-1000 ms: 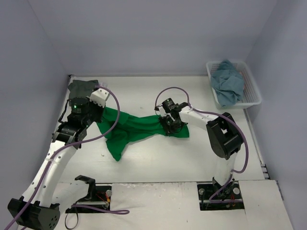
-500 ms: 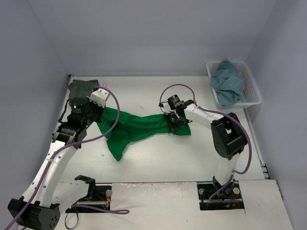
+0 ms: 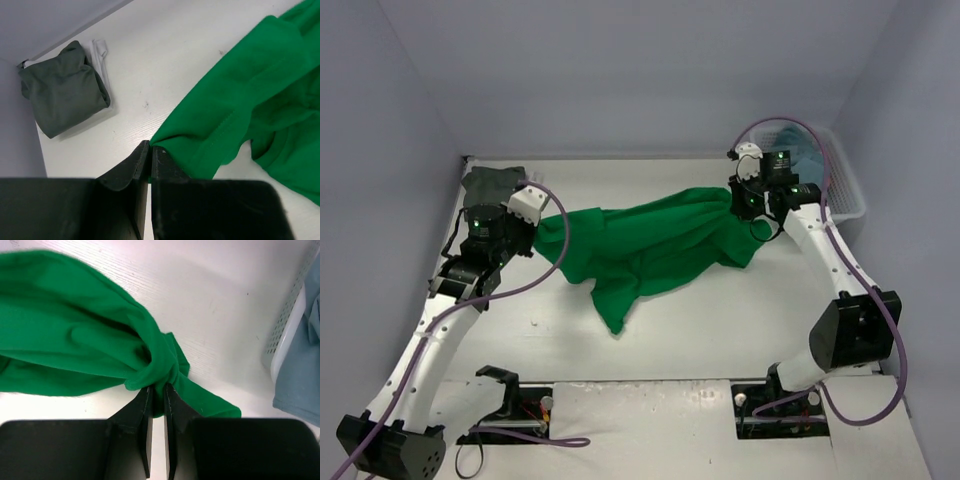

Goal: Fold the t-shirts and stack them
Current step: Flatten out the tshirt

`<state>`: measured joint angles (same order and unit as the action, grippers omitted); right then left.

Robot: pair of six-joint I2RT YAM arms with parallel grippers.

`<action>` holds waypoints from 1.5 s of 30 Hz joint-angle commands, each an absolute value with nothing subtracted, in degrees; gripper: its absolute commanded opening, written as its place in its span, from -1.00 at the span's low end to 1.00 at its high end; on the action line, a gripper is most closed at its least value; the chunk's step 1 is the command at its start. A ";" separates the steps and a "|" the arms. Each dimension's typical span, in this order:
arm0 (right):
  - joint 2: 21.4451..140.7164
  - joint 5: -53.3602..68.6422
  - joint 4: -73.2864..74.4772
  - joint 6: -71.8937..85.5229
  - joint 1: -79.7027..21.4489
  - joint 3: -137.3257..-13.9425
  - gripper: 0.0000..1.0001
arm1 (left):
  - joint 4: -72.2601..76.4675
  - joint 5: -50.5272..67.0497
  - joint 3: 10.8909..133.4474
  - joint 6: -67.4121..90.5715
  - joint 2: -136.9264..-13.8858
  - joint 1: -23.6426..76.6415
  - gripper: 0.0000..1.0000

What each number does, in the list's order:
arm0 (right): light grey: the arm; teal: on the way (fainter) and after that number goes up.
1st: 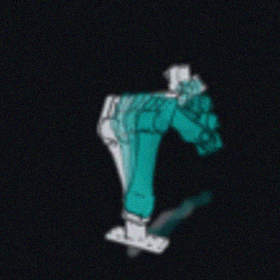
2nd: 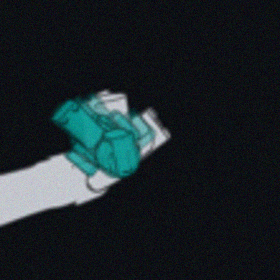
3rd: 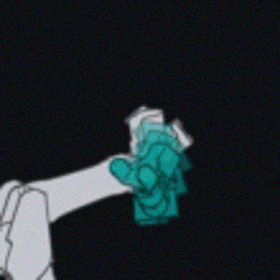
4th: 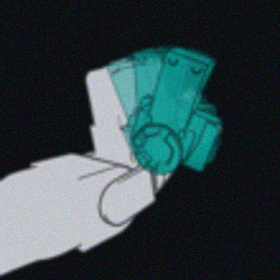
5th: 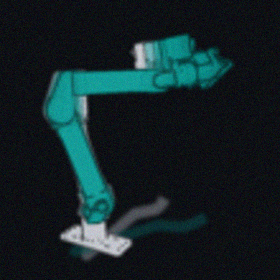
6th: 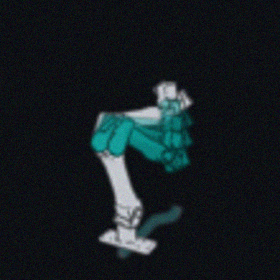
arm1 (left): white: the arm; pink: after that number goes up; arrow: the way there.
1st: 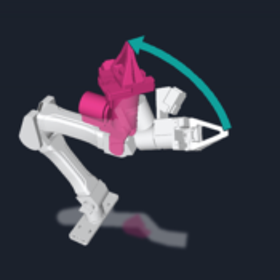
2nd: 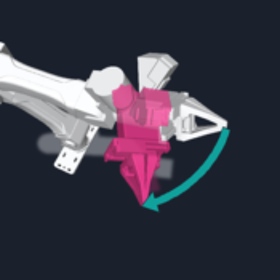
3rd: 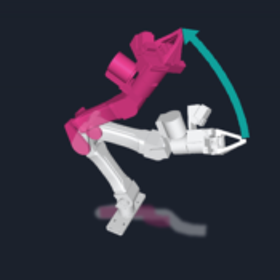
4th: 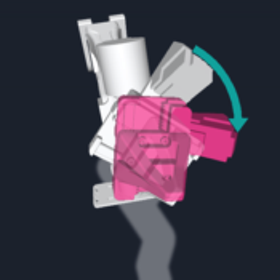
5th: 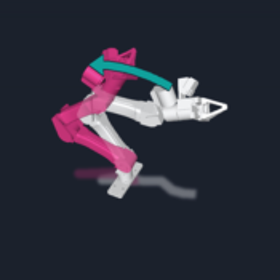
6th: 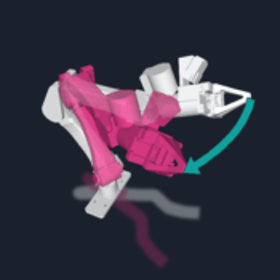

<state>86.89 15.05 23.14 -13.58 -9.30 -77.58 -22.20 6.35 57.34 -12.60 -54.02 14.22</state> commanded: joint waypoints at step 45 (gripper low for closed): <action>113.72 19.51 25.14 -26.45 -16.26 -91.40 0.23 | -19.25 9.40 59.41 -10.72 -53.53 13.62 -1.00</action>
<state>112.31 16.95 24.53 -24.01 -16.86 -88.86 -22.44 8.97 57.41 -11.25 -54.50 14.13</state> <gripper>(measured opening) 0.618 0.004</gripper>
